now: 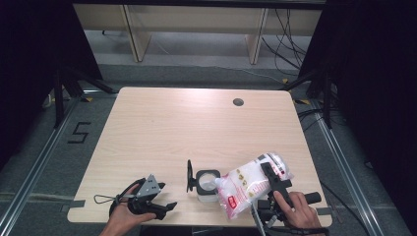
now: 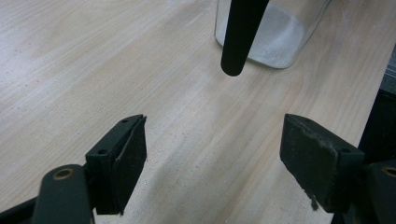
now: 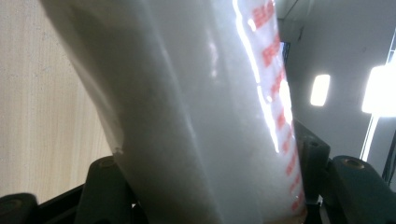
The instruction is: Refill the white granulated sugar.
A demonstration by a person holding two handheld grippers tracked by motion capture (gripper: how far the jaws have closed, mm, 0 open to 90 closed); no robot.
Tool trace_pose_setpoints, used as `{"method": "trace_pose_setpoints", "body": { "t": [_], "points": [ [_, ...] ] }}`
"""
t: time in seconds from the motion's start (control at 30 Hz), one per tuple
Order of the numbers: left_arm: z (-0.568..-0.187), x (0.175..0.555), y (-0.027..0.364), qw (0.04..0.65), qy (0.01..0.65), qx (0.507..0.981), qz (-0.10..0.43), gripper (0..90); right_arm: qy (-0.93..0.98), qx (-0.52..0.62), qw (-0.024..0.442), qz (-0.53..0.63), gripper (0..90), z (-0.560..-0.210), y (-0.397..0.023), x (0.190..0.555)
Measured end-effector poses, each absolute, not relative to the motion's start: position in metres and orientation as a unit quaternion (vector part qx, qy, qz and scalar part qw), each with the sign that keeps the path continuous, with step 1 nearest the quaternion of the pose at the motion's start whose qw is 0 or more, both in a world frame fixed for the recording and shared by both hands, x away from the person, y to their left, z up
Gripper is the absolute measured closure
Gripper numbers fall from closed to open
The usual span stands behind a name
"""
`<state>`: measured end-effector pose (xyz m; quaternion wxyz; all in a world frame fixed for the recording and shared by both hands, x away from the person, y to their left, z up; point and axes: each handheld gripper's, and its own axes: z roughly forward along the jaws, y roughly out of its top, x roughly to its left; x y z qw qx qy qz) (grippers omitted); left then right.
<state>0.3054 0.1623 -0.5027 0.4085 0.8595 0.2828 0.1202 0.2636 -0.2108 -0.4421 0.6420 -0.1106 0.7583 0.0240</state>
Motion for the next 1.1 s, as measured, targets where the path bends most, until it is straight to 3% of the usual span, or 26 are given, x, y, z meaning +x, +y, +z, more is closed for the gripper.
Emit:
{"method": "trace_pose_setpoints", "body": {
  "t": [1.1],
  "points": [
    [-0.5033,0.3042,0.1617,0.409,0.292,0.857,0.114,22.4,0.753,-0.137,0.643,0.034,41.6,-0.44,-0.2044,0.2616]
  ]
}}
